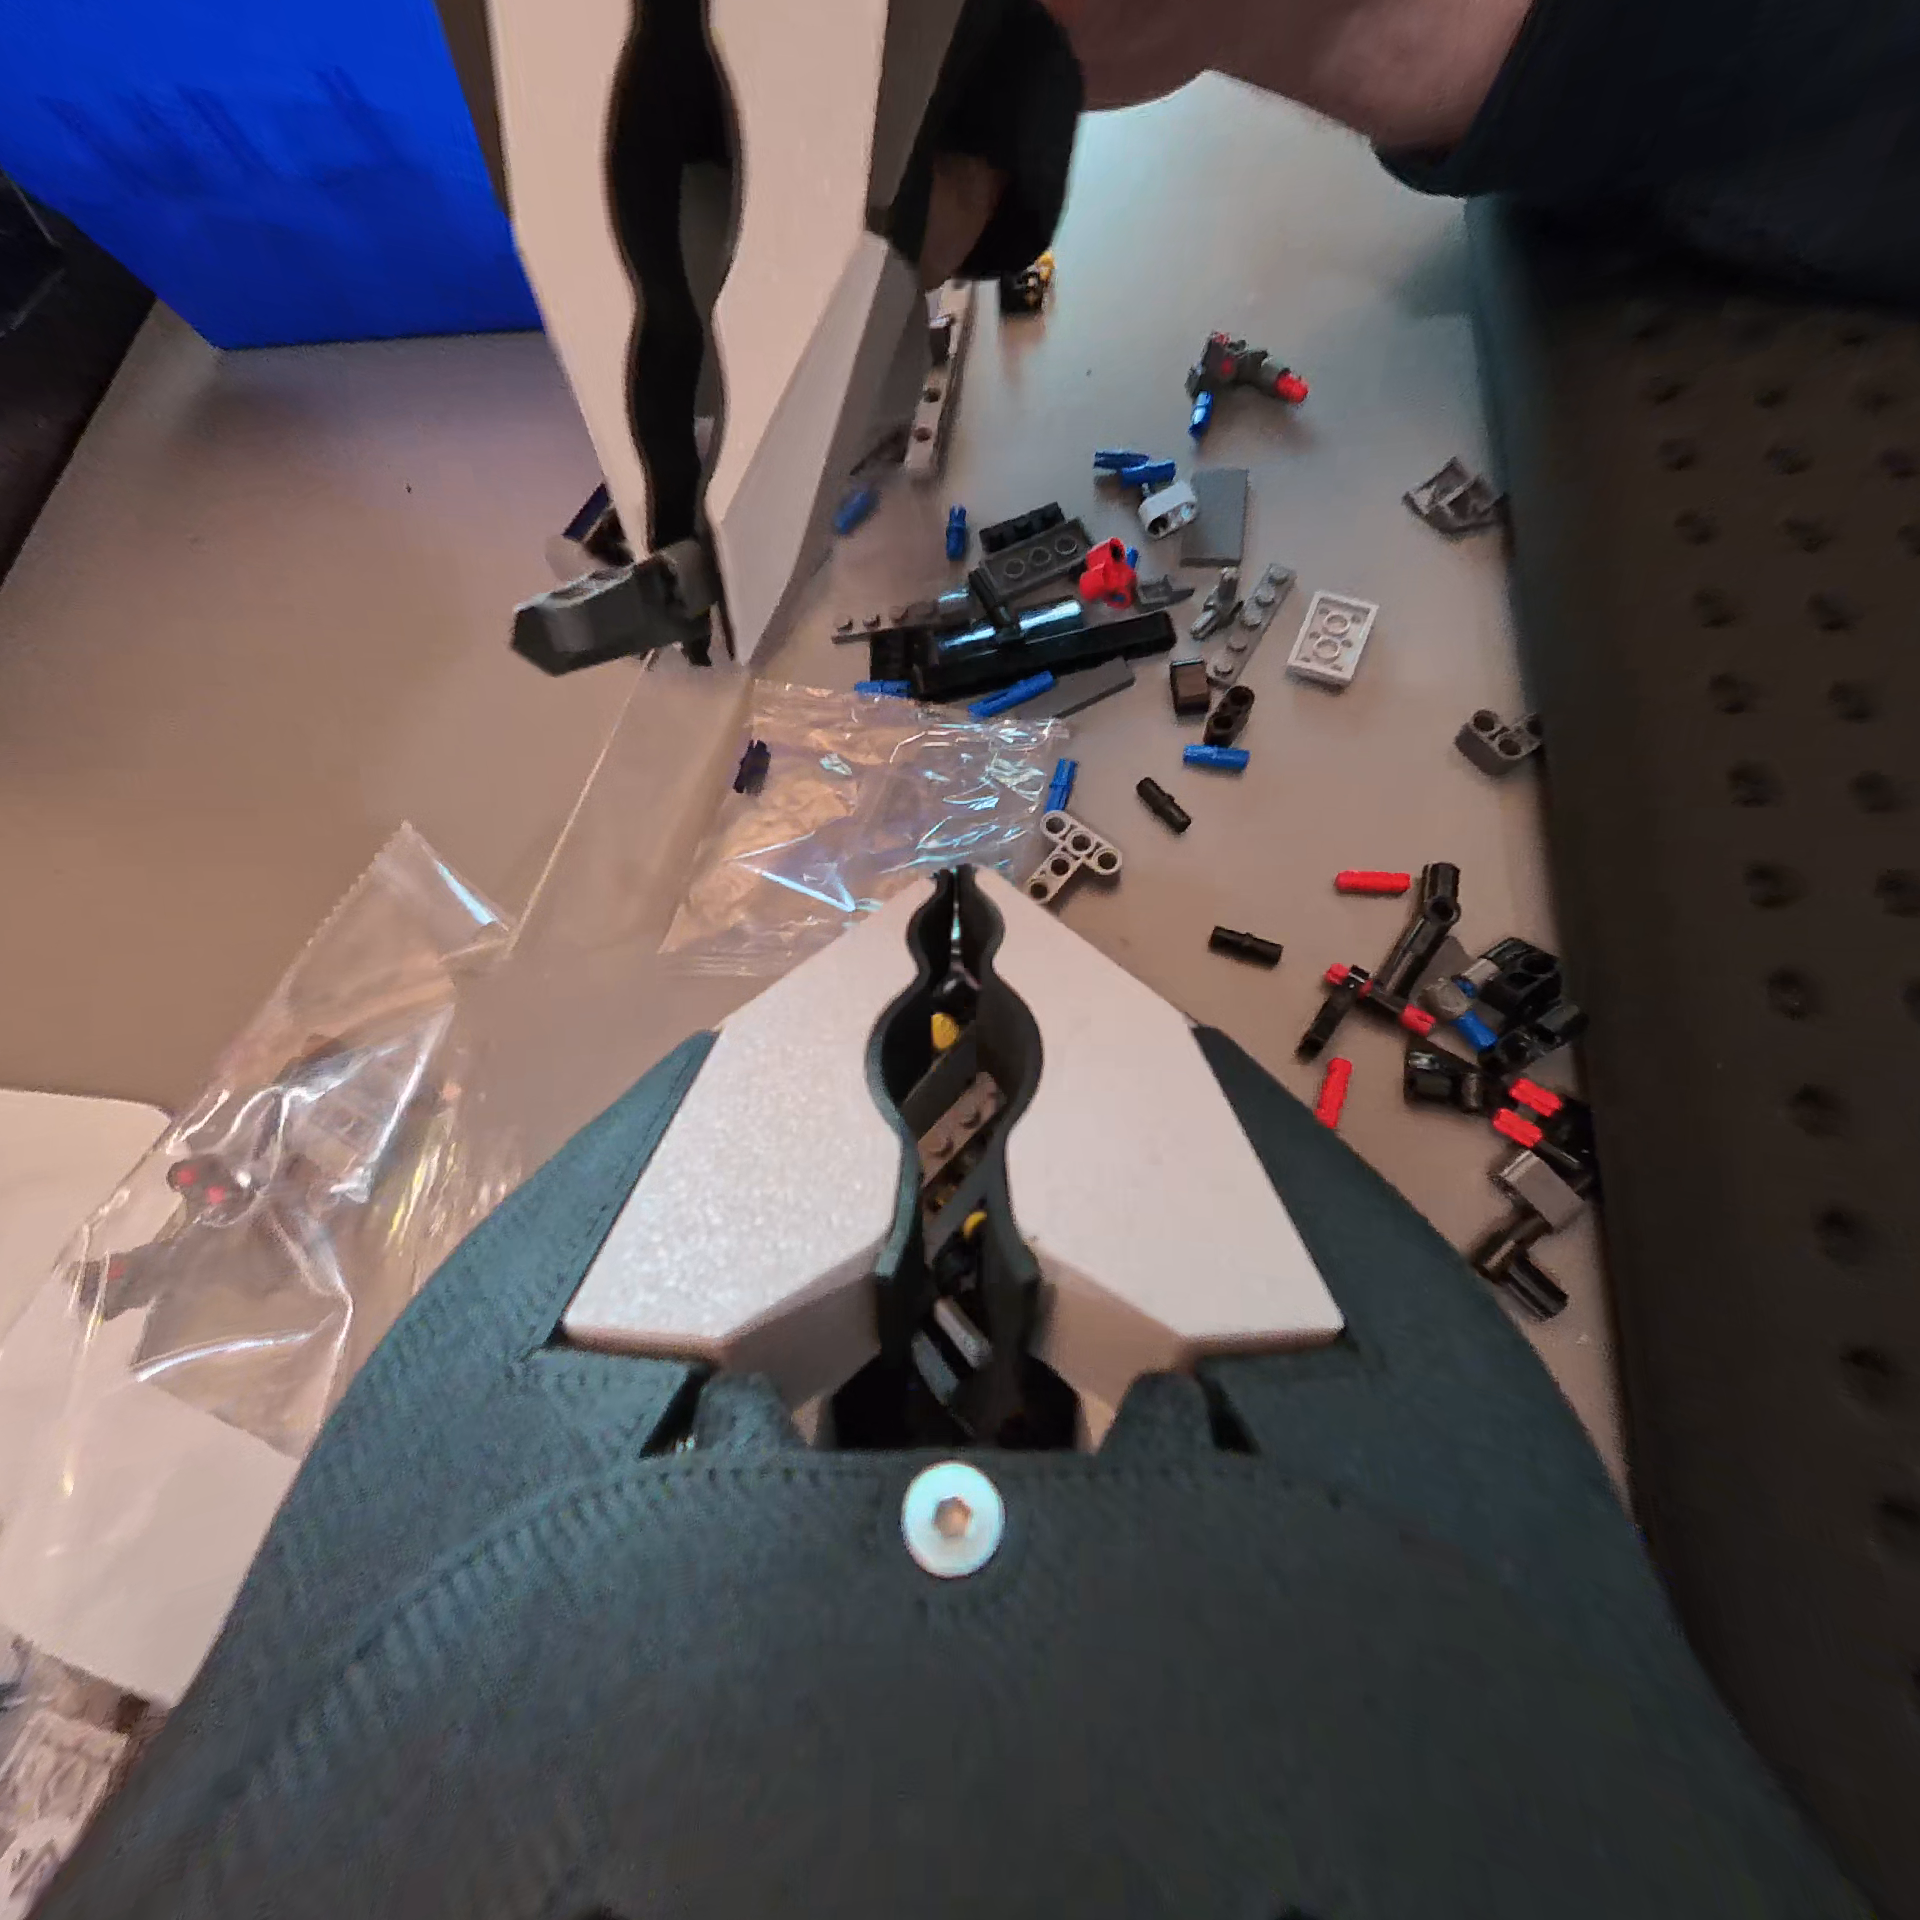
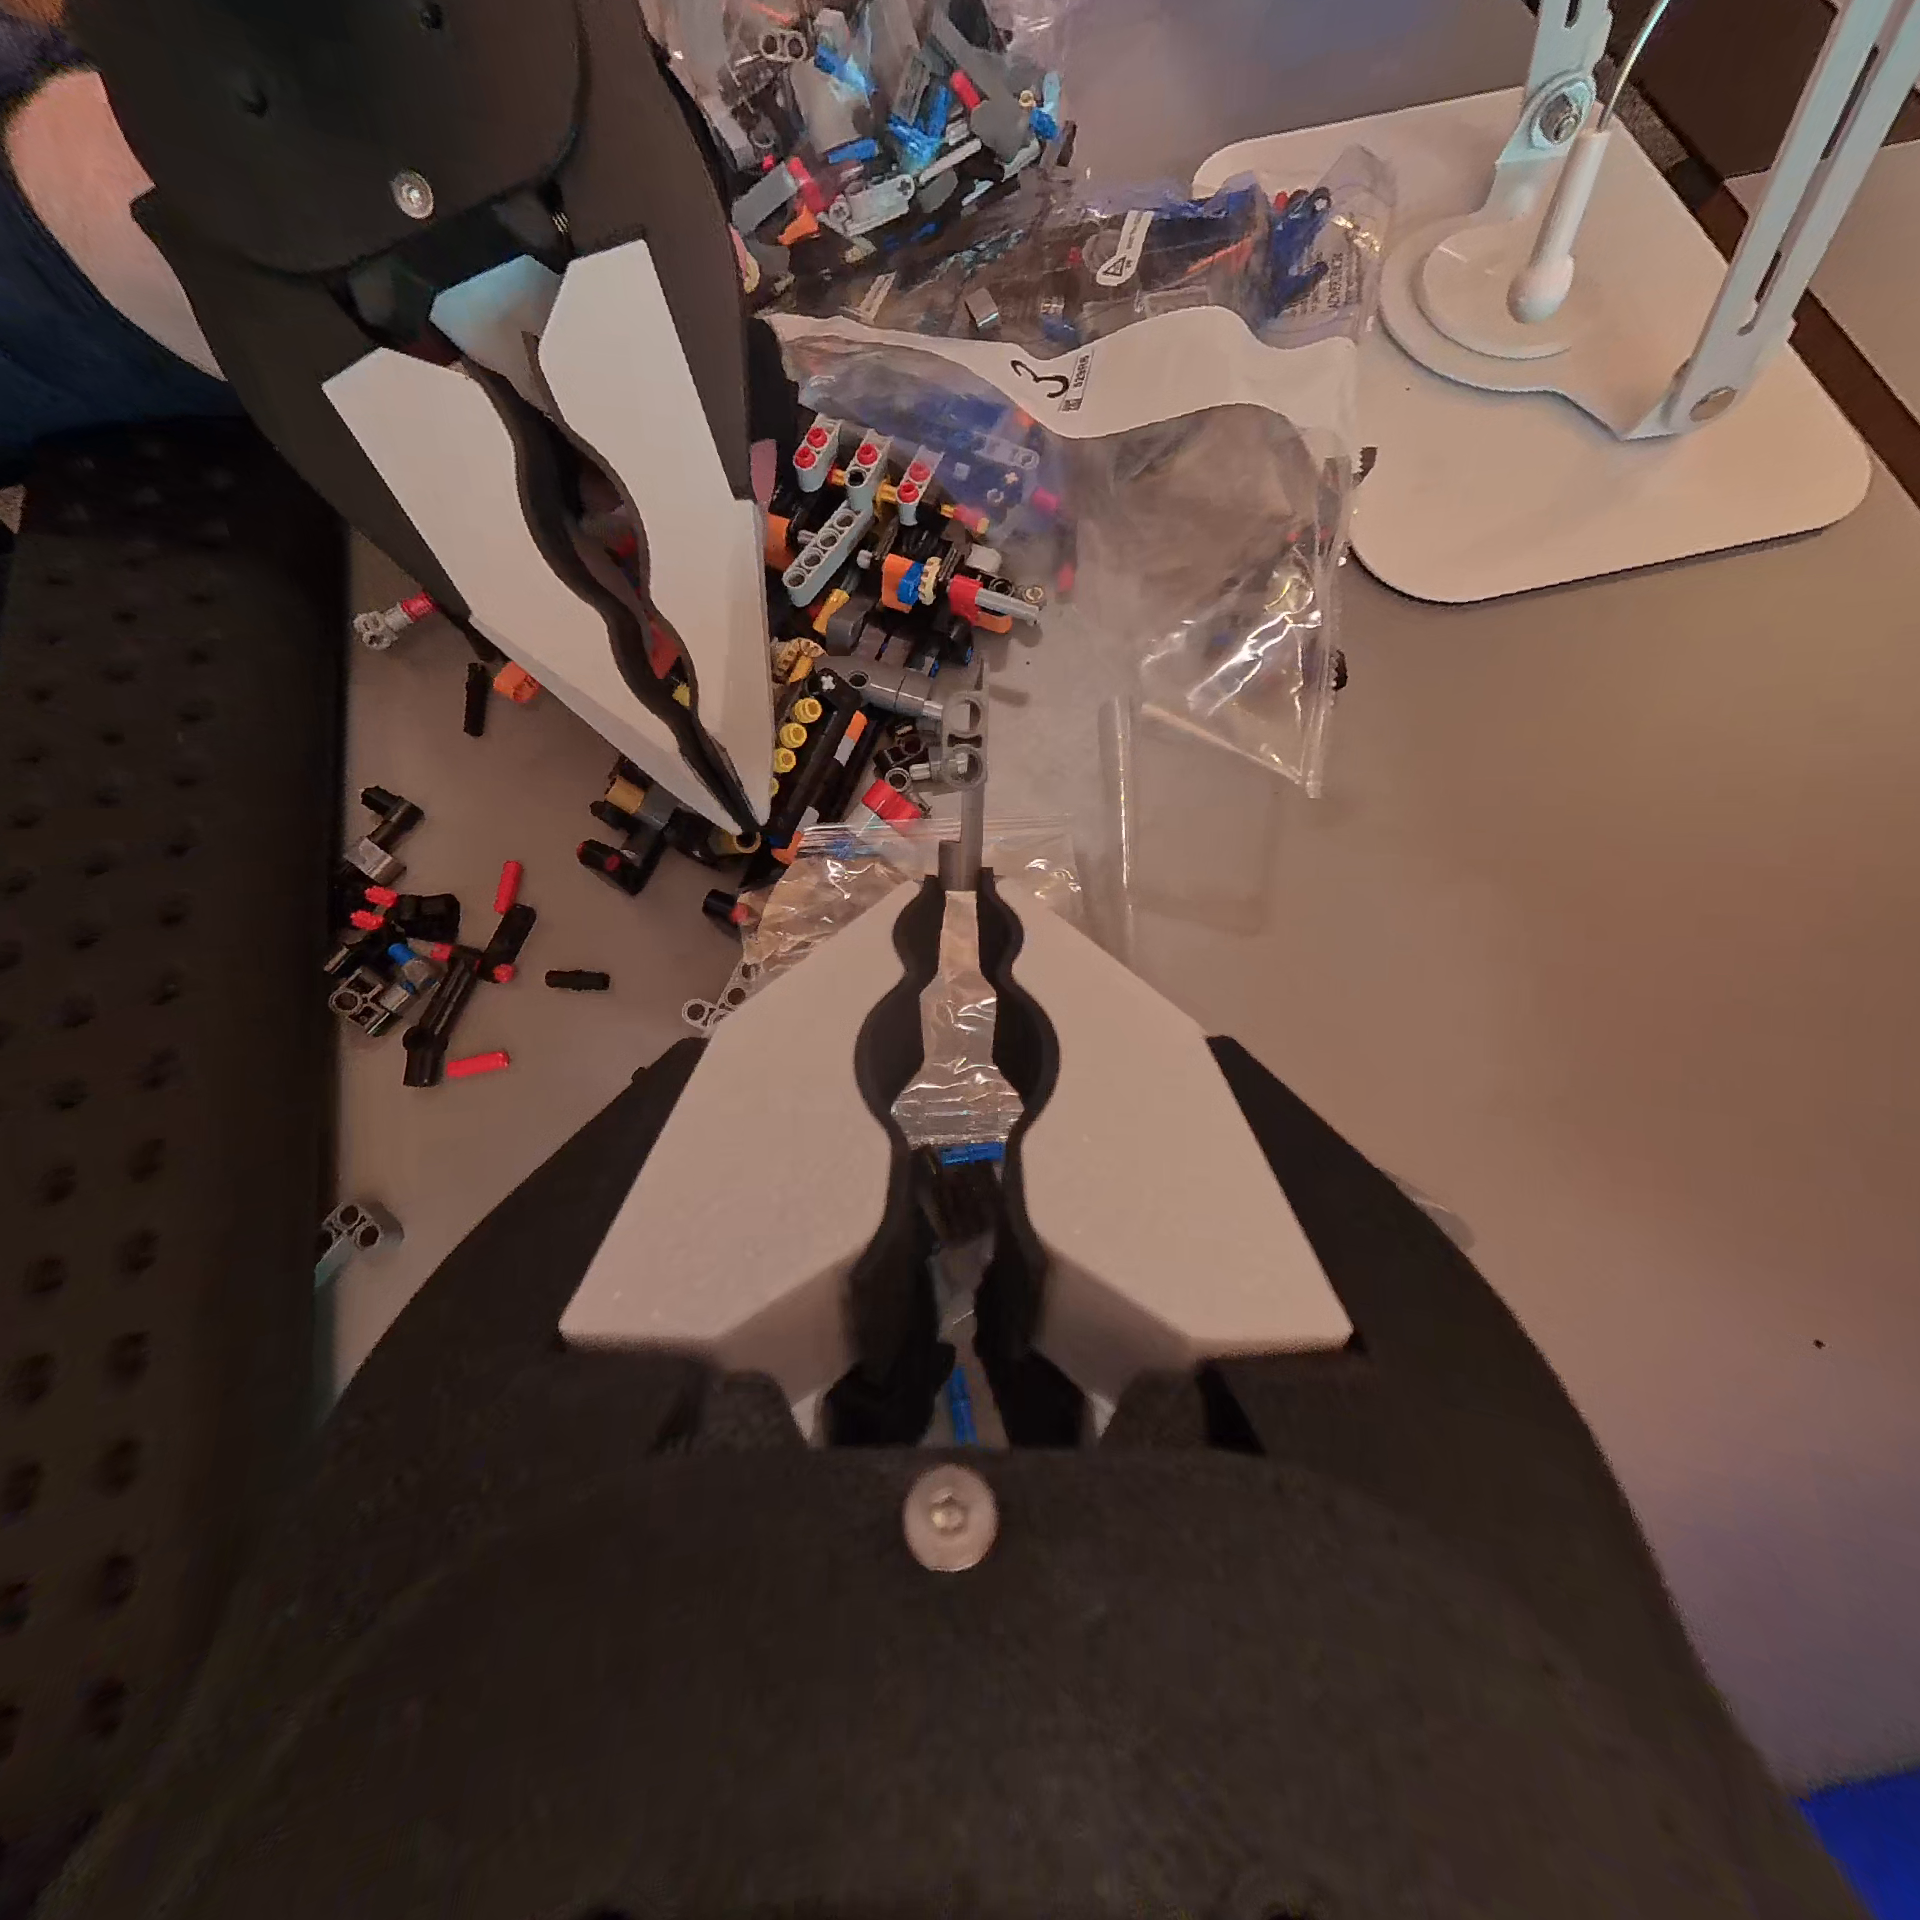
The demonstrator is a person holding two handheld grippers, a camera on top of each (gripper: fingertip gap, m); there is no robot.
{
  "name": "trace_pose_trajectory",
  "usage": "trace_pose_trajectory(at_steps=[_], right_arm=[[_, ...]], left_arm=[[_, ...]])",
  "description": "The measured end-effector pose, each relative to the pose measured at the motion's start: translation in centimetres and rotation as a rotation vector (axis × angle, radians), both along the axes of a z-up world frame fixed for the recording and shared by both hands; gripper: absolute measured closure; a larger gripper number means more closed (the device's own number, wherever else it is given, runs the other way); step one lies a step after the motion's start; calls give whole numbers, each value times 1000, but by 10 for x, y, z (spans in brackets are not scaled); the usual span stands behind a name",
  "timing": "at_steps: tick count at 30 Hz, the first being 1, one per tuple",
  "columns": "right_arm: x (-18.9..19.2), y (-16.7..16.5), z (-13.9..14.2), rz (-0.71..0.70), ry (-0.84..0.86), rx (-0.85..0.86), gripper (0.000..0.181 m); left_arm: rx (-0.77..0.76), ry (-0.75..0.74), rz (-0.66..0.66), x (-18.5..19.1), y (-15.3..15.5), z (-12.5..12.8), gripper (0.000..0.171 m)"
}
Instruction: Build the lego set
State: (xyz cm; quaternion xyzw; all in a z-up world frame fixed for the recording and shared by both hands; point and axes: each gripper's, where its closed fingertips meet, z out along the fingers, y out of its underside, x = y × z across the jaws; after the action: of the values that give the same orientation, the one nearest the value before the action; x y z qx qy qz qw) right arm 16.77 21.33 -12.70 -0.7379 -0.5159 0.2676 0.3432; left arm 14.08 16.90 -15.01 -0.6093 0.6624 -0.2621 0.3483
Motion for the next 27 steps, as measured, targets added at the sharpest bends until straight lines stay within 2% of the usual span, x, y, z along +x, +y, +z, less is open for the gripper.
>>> trace_pose_trajectory(at_steps=[3, 5, 9, 15, 22, 27], right_arm=[[-1, 0, -3, 3, -13, -6, 177], [-1, -1, -7, 6, -35, -6, 178], [-2, -1, -11, 11, -53, -7, 178], [-1, 0, -10, 2, -49, 0, 178], [4, 7, -8, -42, -40, -2, 178], [13, 14, -22, -95, -114, -20, 177]], left_arm=[[66, 89, 9, 3, 1, -14, 152], [116, 140, 12, 6, 2, -23, 148], [116, 153, 44, 7, 6, -25, 171], [91, 131, 50, 7, 6, -21, 171], [40, 28, 107, 1, 16, 0, 171], [7, -11, 152, -6, 24, 9, 171]])
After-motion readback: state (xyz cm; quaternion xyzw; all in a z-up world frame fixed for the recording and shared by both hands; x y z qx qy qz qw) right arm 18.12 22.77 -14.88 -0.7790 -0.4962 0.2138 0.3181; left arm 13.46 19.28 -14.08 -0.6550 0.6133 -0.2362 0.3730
